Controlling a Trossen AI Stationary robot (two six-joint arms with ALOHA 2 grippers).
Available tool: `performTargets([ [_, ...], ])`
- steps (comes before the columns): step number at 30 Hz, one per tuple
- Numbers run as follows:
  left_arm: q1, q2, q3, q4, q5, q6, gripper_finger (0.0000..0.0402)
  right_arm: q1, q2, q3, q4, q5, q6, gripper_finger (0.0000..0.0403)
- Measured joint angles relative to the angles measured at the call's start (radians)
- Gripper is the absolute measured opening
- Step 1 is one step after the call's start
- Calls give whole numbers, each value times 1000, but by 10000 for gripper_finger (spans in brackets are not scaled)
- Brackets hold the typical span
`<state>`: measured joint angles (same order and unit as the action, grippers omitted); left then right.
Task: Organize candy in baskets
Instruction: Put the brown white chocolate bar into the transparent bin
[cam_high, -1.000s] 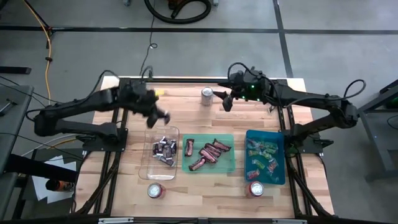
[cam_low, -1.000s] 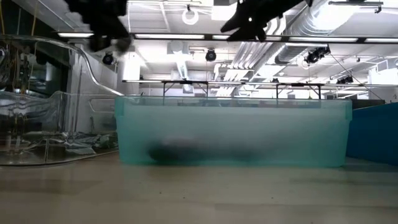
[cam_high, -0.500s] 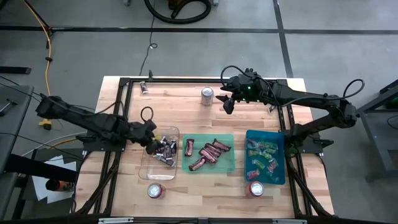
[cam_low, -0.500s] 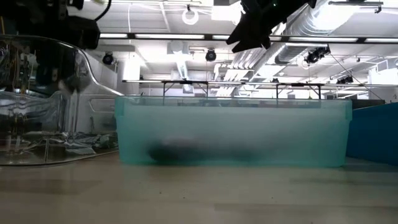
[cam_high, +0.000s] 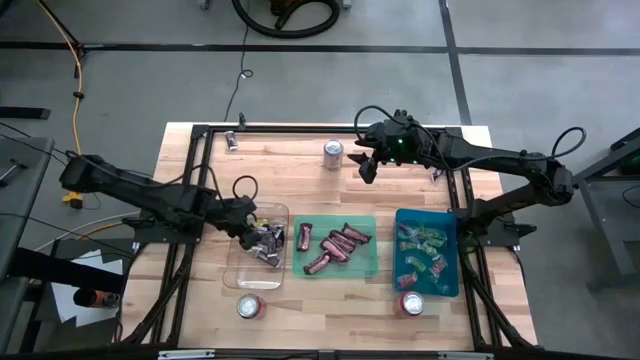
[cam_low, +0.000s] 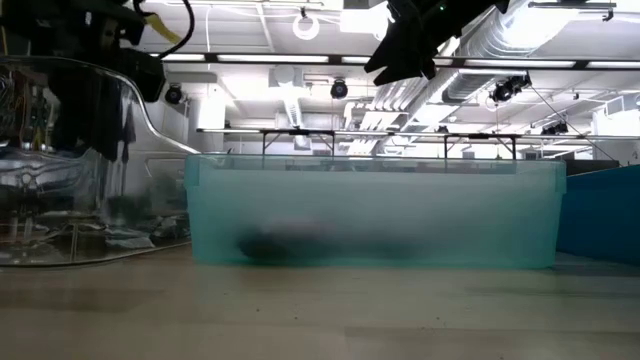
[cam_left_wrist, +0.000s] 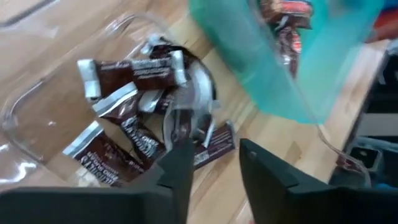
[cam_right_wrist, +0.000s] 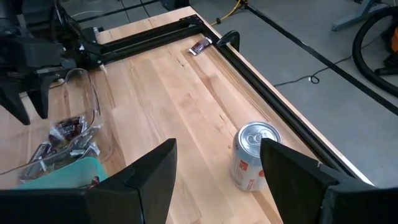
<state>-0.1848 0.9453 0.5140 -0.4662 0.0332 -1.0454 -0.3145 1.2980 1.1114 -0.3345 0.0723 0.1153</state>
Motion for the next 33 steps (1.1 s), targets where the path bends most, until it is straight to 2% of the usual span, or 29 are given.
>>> performTargets([
  [7,50,-32,69,-38,63,195,190,0,-5,0,-4,0,43,227],
  [12,159,-65,178,-96,59,357,225,-14,-64,0,-47,36,84,227],
  [17,336,-79,307,-93,-4,564,232,-76,-128,0,-233,172,239,227],
  [21,492,-66,347,-54,-53,671,232,-163,-132,-5,-487,203,389,227],
  [23,562,-57,346,-34,-42,681,232,-215,-128,-49,-581,217,449,227],
  [26,639,-33,346,-29,-16,682,232,-299,-127,-176,-629,212,556,227],
  [30,679,-4,346,-29,-1,694,232,-380,-127,-371,-610,193,718,227],
  [33,692,16,346,-25,-6,738,232,-422,-127,-482,-510,173,817,227],
])
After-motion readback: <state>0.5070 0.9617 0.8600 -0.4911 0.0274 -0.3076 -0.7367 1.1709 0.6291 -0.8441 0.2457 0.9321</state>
